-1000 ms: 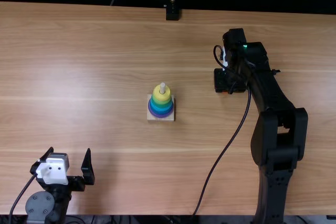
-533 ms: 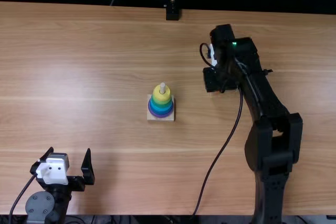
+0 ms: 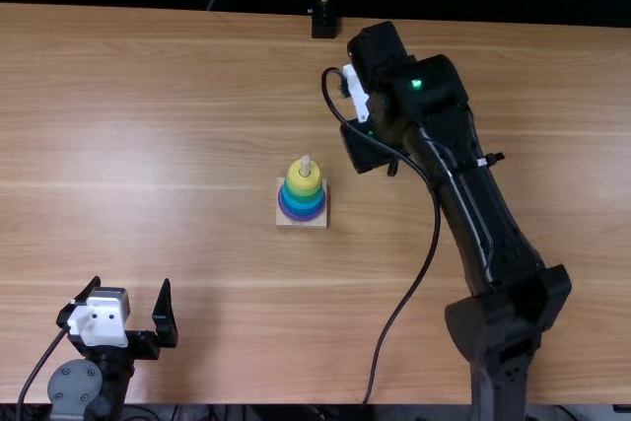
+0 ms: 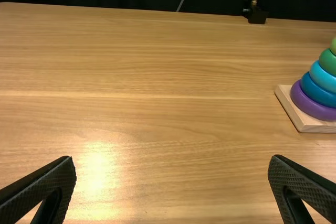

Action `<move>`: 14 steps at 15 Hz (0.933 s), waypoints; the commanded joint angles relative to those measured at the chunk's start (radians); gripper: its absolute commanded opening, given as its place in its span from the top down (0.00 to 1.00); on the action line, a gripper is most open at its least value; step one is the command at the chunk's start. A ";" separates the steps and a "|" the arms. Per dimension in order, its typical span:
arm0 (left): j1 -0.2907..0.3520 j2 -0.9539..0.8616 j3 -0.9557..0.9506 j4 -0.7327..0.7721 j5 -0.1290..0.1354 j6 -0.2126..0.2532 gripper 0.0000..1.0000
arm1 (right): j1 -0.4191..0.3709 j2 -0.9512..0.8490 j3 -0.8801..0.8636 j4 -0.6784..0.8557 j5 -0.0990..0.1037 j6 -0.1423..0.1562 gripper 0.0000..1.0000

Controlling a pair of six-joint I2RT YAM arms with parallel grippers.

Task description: Build the Hanoi tower: stack the rings onto the peg from bottom to top in this color order: purple, dark blue, light blue, dark green, light green, yellow, orange.

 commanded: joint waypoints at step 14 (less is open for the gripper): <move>0.005 -0.012 -0.105 -0.079 0.012 0.014 0.00 | 0.199 -0.005 0.180 -0.039 -0.010 0.001 1.00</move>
